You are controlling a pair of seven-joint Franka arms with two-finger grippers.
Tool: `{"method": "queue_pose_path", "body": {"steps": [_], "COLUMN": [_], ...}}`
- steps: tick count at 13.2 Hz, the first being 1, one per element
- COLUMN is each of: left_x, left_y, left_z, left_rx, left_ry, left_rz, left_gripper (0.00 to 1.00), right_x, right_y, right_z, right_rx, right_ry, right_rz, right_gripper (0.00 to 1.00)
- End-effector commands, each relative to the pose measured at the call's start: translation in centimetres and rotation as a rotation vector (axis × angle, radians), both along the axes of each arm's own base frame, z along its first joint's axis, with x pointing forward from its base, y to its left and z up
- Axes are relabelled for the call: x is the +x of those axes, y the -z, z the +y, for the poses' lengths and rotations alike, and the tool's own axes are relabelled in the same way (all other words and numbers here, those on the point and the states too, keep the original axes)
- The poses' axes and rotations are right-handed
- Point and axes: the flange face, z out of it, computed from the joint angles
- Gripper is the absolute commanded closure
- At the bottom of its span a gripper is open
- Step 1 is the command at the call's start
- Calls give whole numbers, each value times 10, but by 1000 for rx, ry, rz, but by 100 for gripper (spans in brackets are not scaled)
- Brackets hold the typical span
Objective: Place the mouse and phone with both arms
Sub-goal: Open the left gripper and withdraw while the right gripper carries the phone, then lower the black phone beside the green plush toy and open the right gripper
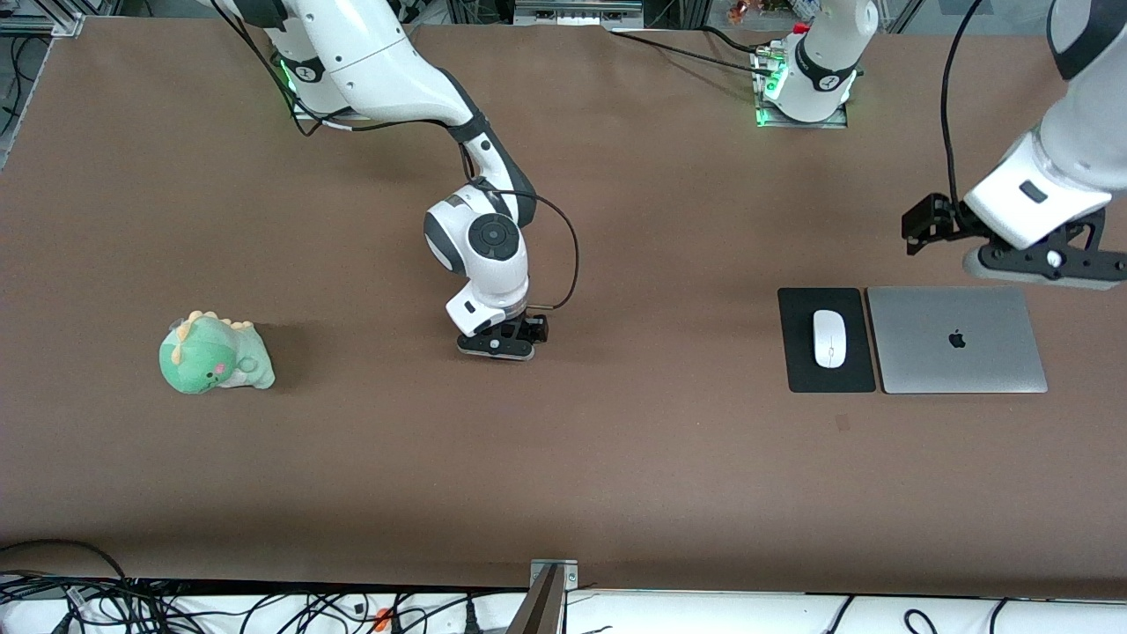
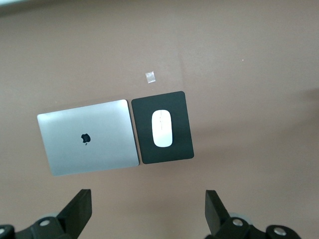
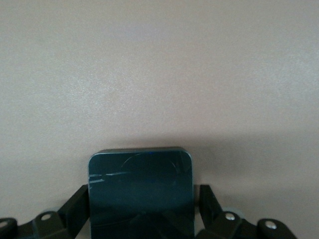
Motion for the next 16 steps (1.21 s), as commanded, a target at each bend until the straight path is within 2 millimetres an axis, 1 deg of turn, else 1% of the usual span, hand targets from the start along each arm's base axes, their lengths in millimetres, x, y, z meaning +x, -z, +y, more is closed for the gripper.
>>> {"method": "queue_pose_path", "body": {"steps": [1,2,3,4,5,6,7,8,10,11,12,14,16], "left_x": [-14,-16,-18,-20,-24,-25,-26,-27,-27,-26,-26,-25,-25], "left_y": [-16,-15,-16,-12,-10,-12,-13,-14,-15,-15,-14,-11,-11], "left_z": [12,25,38,47,50,49,48,45,41,39,39,40,45], "left_rx": [-41,-77,-112,-130,-129,-129,-127,-127,-126,-126,-126,-127,-122], "left_ry": [9,10,10,-5,-11,-13,-20,-16,-10,-5,-5,-10,-18], "left_rz": [1,11,15,23,26,23,22,27,25,26,28,32,33], "left_gripper": [0,0,0,0,0,0,0,0,0,0,0,0,0], "right_x": [-1,1,3,12,23,39,52,67,91,100,104,109,97], "right_y": [-1,-3,-8,-17,-29,-43,-57,-76,-102,-108,-109,-112,-94], "right_z": [-1,-2,-5,-9,-15,-31,-50,-74,-133,-167,-193,-251,-283], "right_rx": [-12,-14,-24,-42,-64,-81,-89,-70,-10,2,5,25,36], "right_ry": [-18,-19,-20,-33,-51,-62,-88,-122,-207,-205,-201,-127,-109], "right_rz": [-15,-12,-3,12,40,70,108,139,171,176,182,161,112], "right_gripper": [57,74,86,89,91,91,91,92,92,92,92,95,96]}}
